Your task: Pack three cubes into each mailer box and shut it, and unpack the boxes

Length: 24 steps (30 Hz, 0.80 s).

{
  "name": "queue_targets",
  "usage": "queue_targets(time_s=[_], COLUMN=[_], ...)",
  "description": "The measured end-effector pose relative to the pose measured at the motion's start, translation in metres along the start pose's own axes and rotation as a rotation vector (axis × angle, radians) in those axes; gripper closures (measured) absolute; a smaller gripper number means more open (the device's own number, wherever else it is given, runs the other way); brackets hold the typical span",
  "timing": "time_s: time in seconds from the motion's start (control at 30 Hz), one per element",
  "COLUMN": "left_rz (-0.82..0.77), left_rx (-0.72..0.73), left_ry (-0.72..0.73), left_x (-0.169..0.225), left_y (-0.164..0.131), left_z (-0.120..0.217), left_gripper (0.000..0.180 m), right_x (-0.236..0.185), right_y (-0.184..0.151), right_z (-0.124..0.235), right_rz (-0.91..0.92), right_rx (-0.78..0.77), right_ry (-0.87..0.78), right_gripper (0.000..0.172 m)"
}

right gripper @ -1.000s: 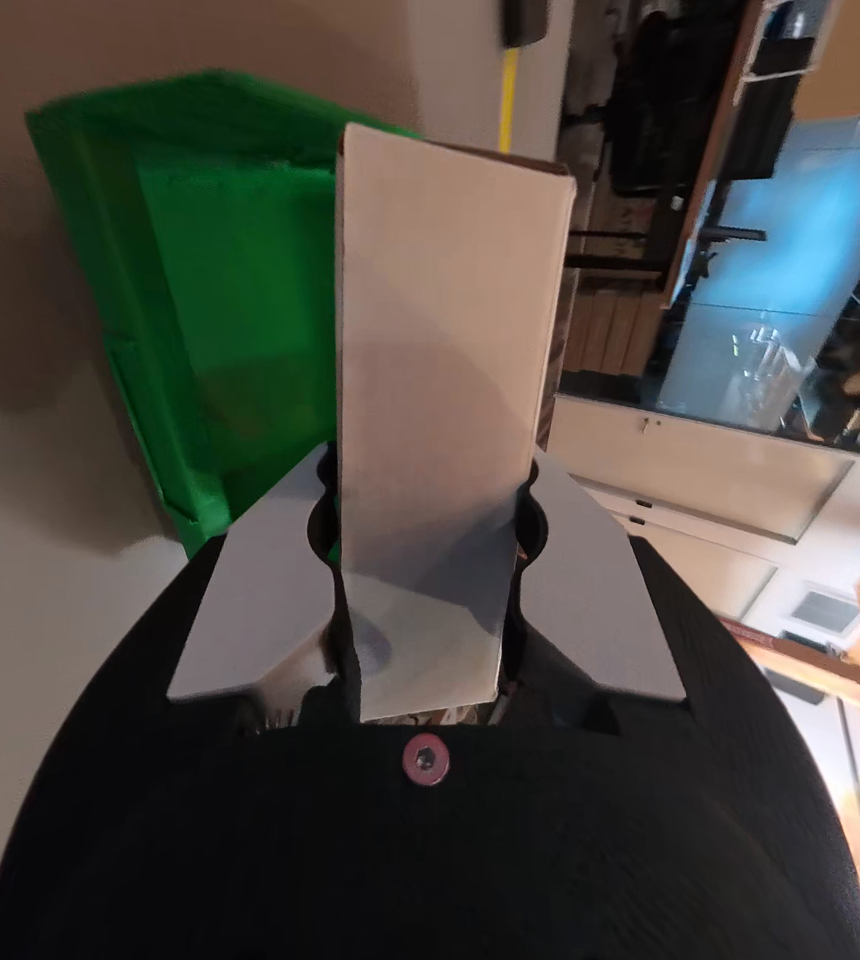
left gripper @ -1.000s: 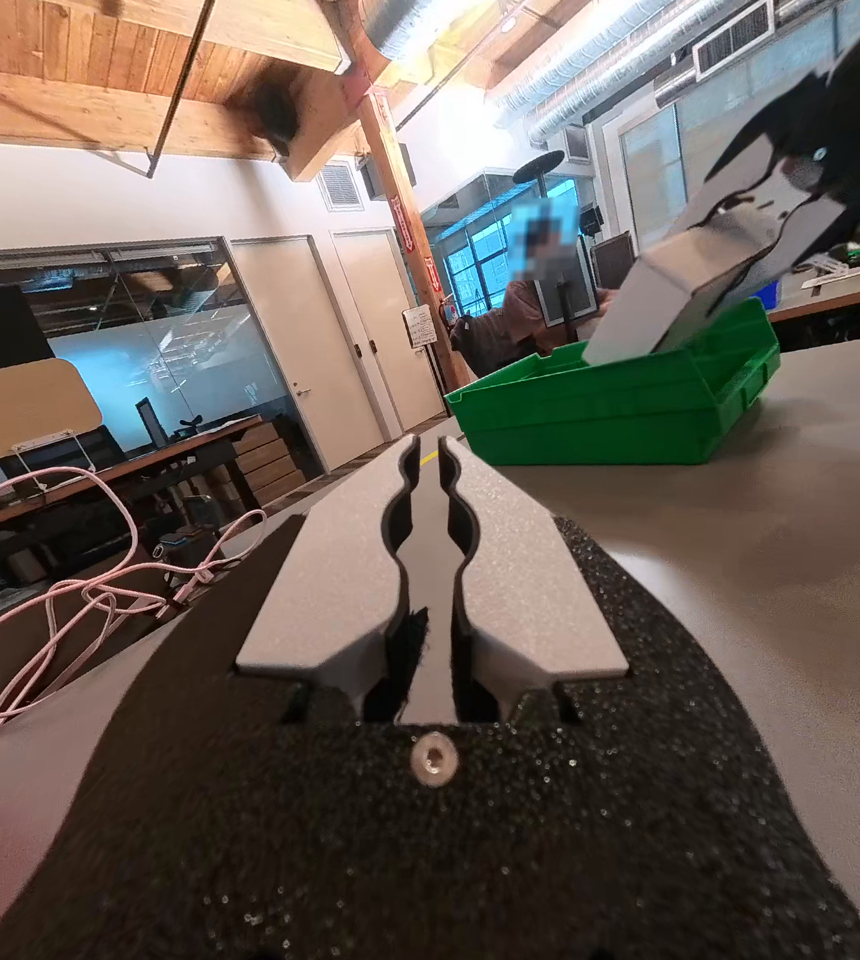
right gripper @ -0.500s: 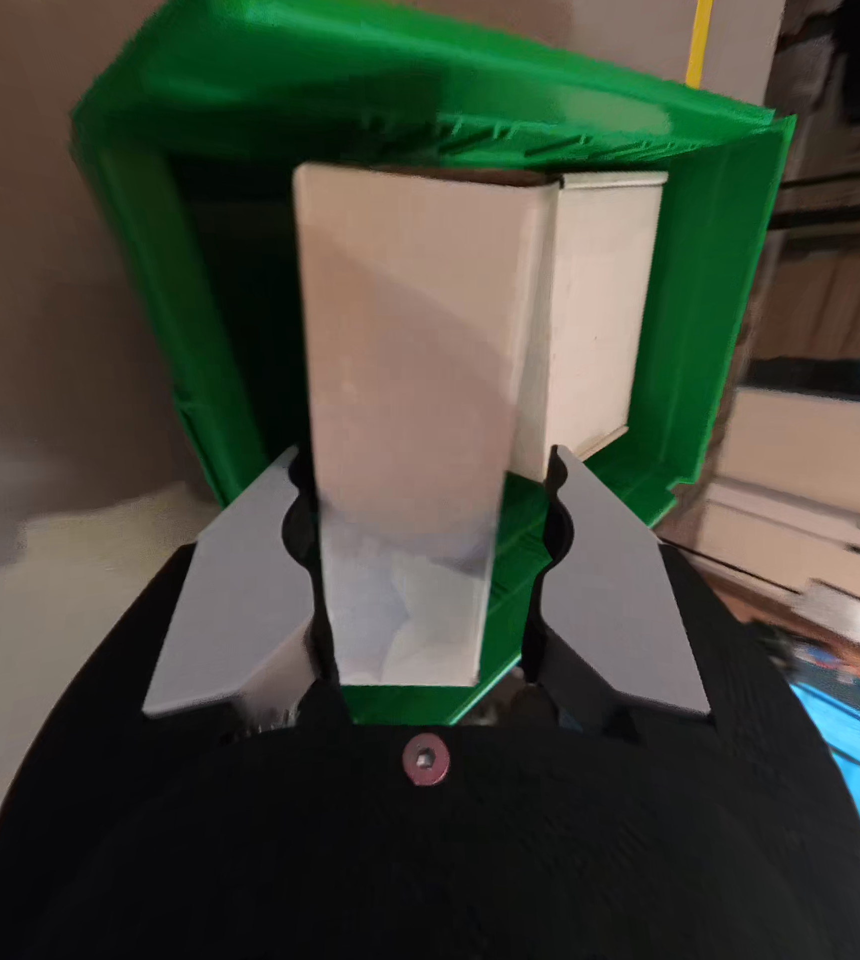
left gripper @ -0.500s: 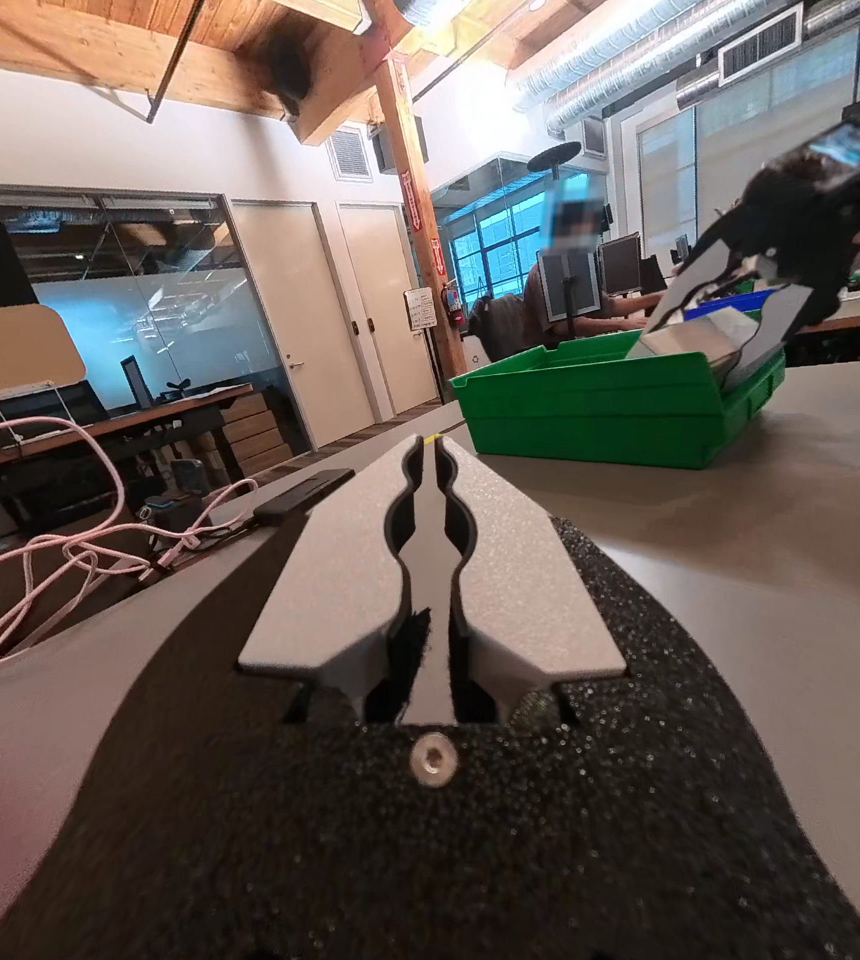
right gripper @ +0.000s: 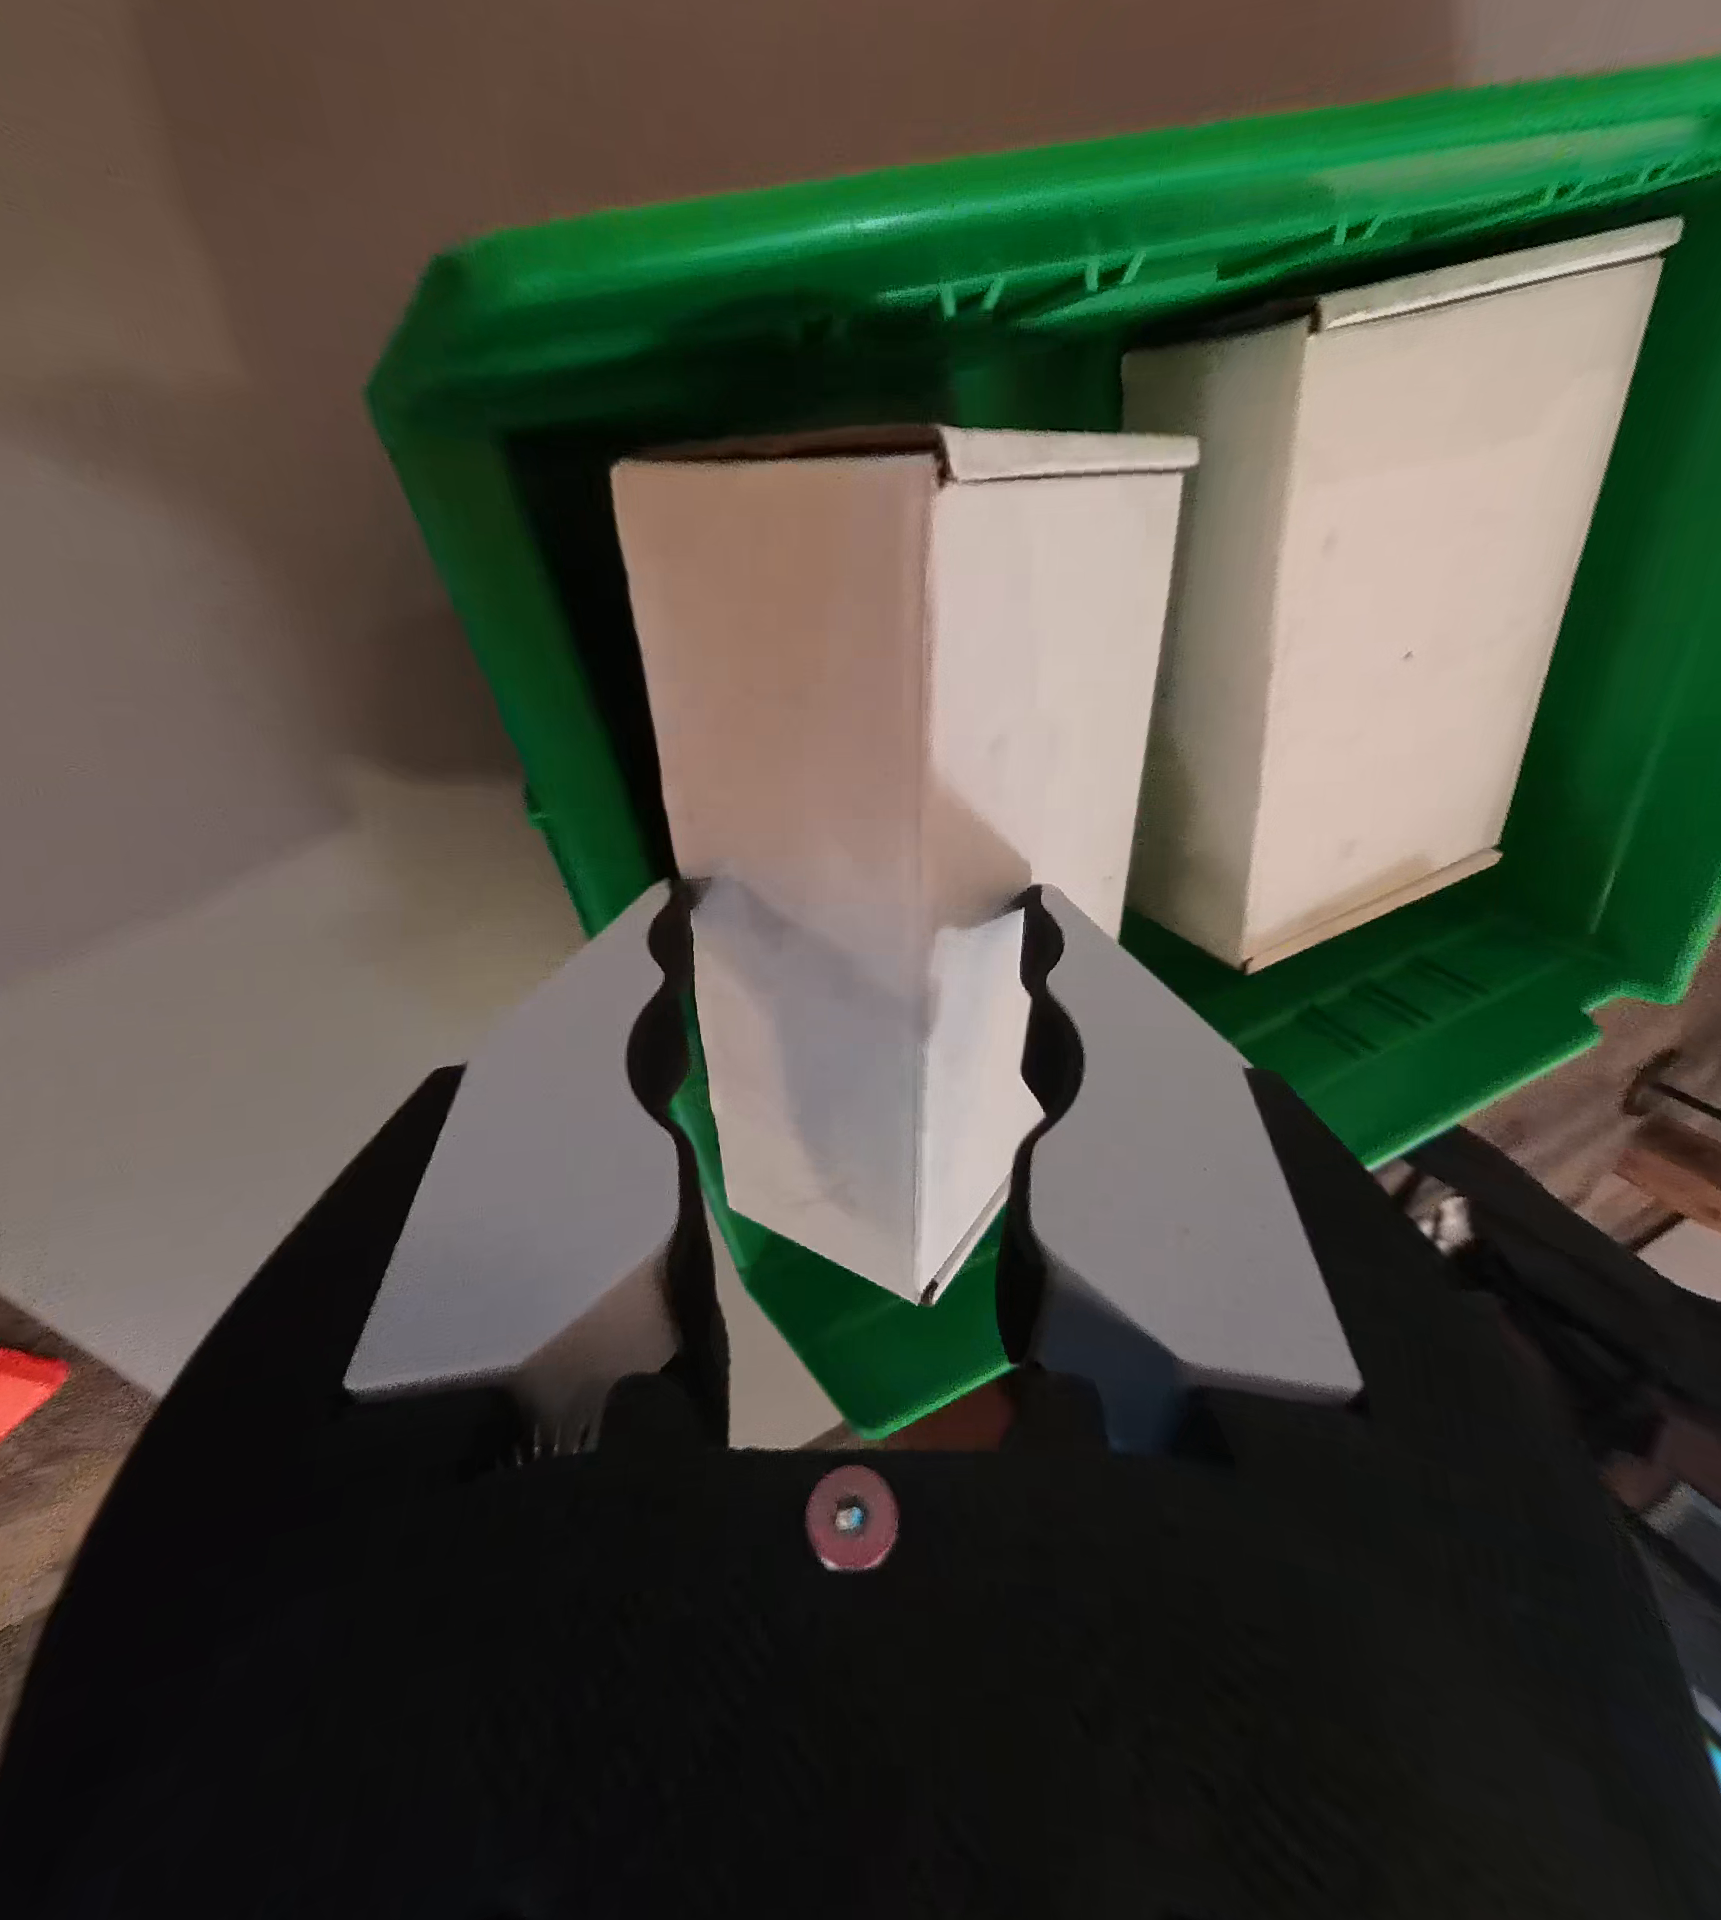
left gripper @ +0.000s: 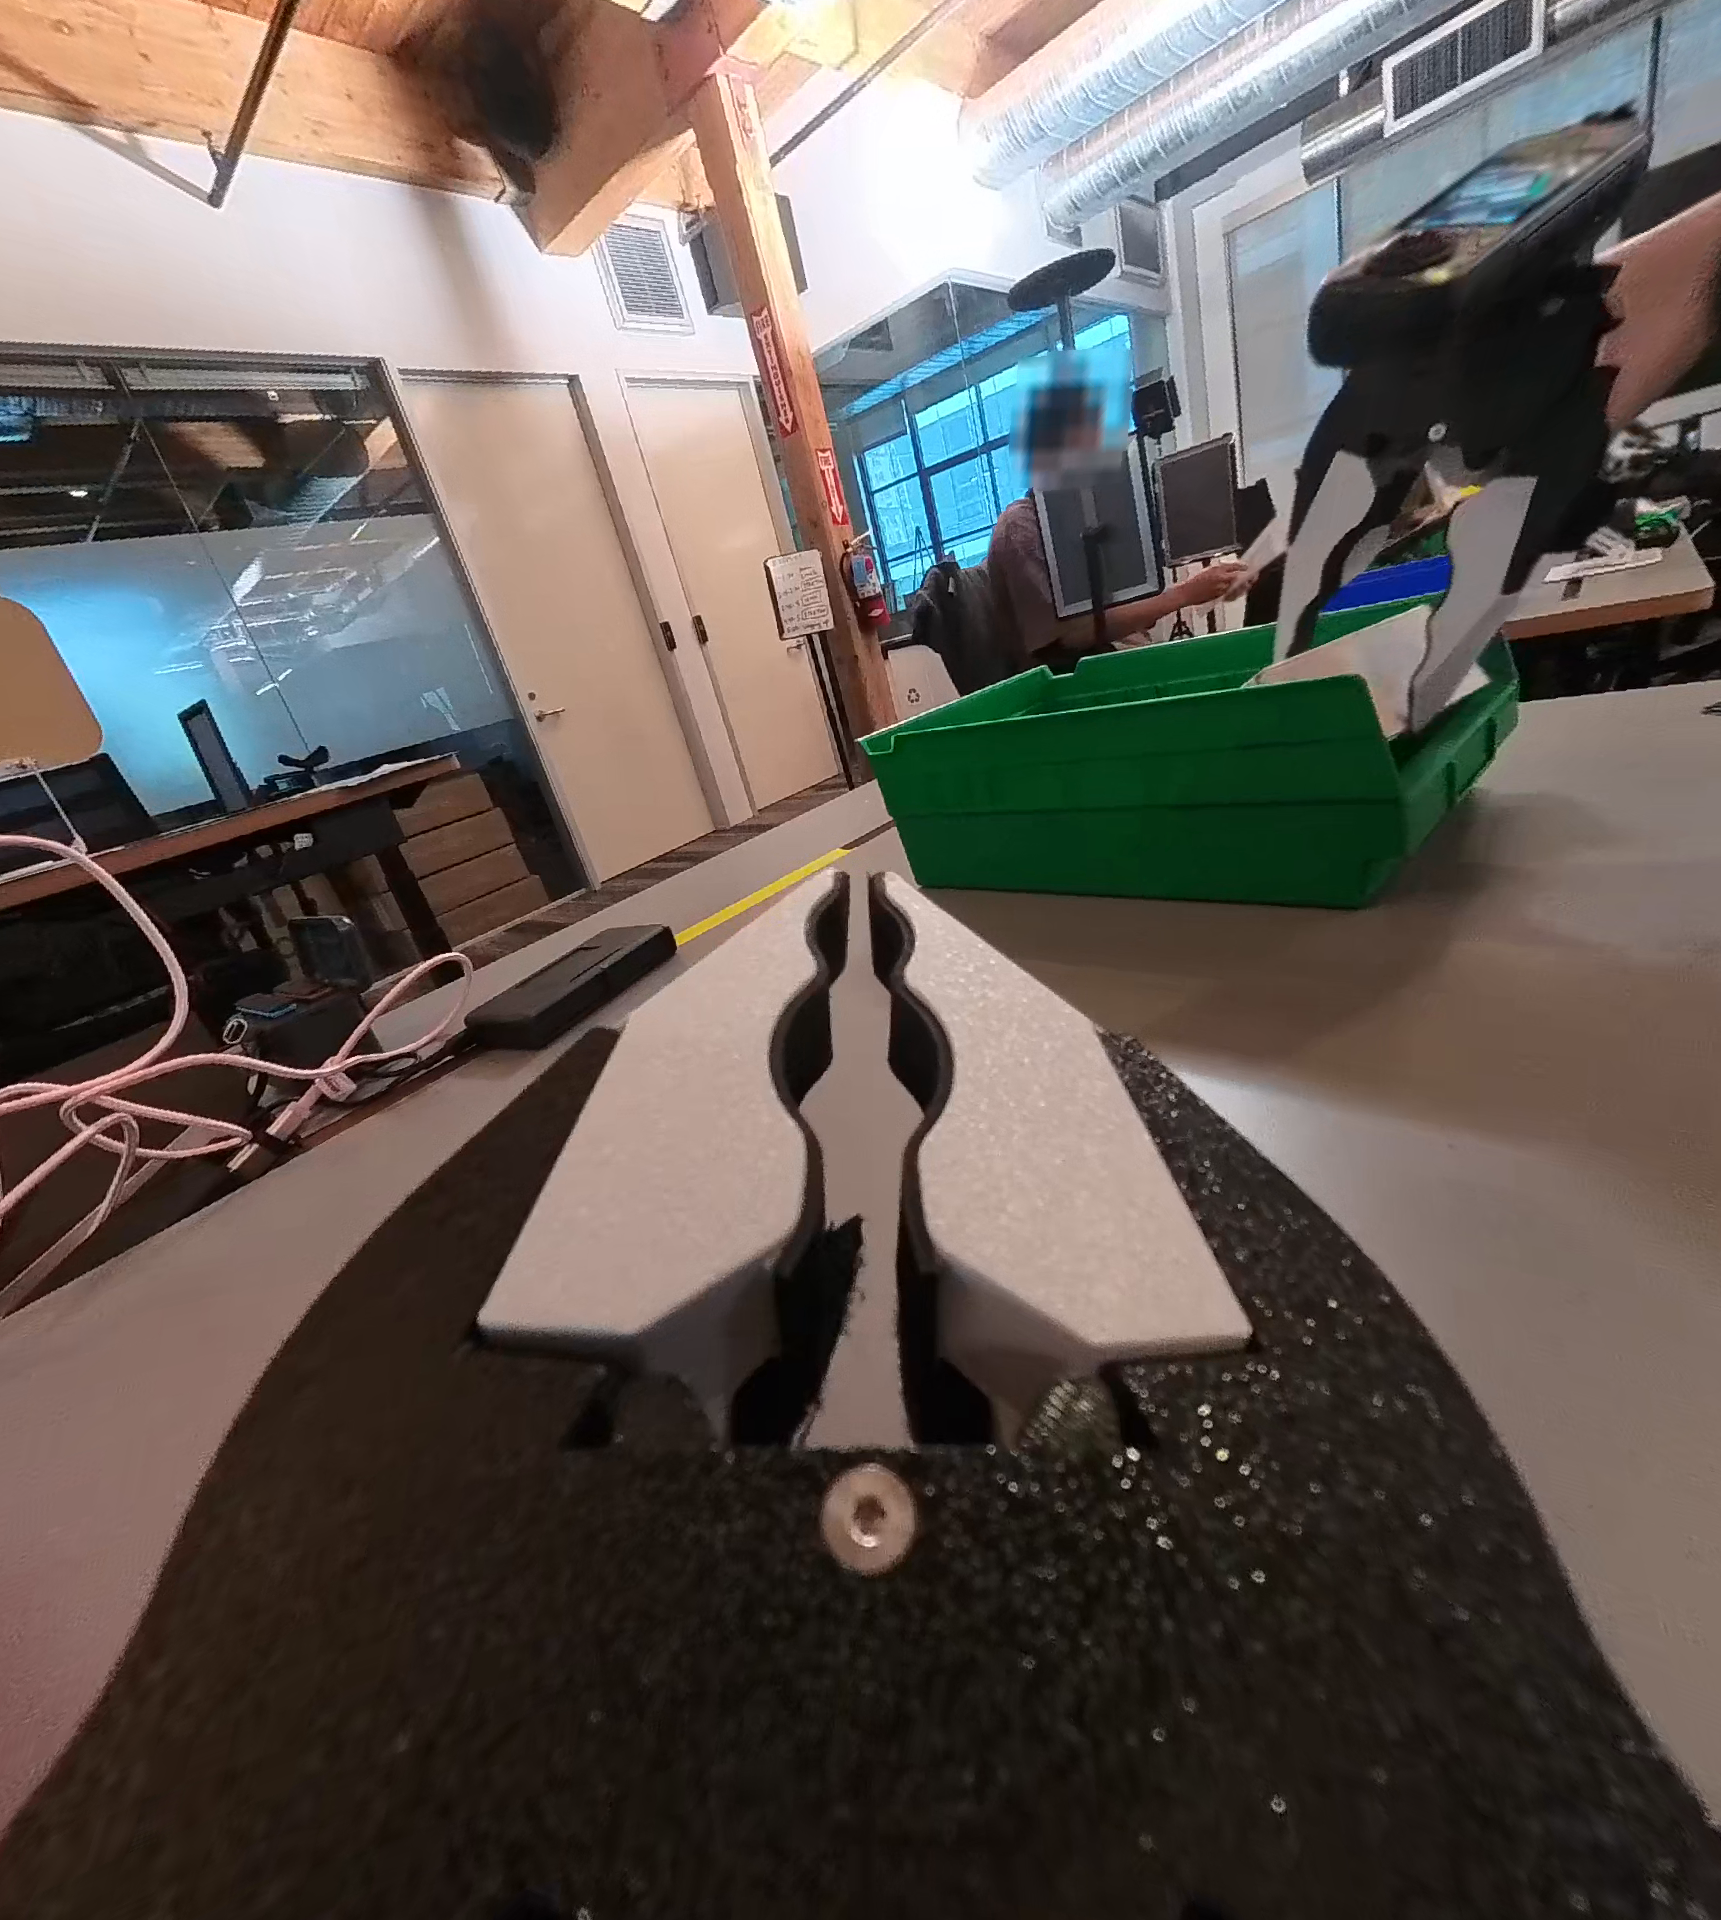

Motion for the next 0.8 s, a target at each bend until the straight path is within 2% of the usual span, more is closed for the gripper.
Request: queue_targets(time_s=[0.33, 0.4, 0.5, 0.63, 0.7, 0.77, 0.8], left_rz=[-0.011, -0.018, -0.013, -0.001, 0.006, 0.068, 0.132], left_rx=[-0.017, -0.021, -0.025, -0.028, -0.028, -0.071, -0.110], left_ry=[-0.026, -0.033, -0.040, -0.035, -0.035, -0.086, -0.135], left_x=[0.002, 0.004, 0.004, 0.002, 0.001, 0.001, 0.001], left_y=[-0.001, -0.001, -0.001, -0.002, -0.001, -0.001, -0.001], left_z=[-0.001, -0.002, -0.002, -0.002, -0.002, -0.003, -0.004], left_gripper=[0.180, 0.180, 0.180, 0.180, 0.179, 0.172, 0.164], right_x=[-0.003, -0.006, -0.002, 0.004, 0.005, 0.003, 0.002], right_y=[0.003, 0.003, 0.000, -0.005, -0.005, -0.004, -0.006], right_z=[-0.014, -0.014, -0.012, -0.002, 0.008, 0.022, 0.030], right_rz=[0.081, 0.035, -0.059, -0.116, -0.217, -0.404, -0.492], right_rx=[-0.073, -0.051, -0.041, -0.027, 0.063, 0.274, 0.387], right_ry=[-0.109, -0.032, 0.026, -0.009, -0.011, 0.090, 0.110], right_gripper=[0.106, 0.116, 0.114, 0.113, 0.102, 0.083, 0.083])
Point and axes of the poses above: each gripper's, where its closed fingertips meet, z back along the fingers, y out of its top, x = y × z across the jaws, the point moved 10 cm from there along z, back along the fingers, and after that the axes turned 5 degrees about -x, right-handed, at the moved point
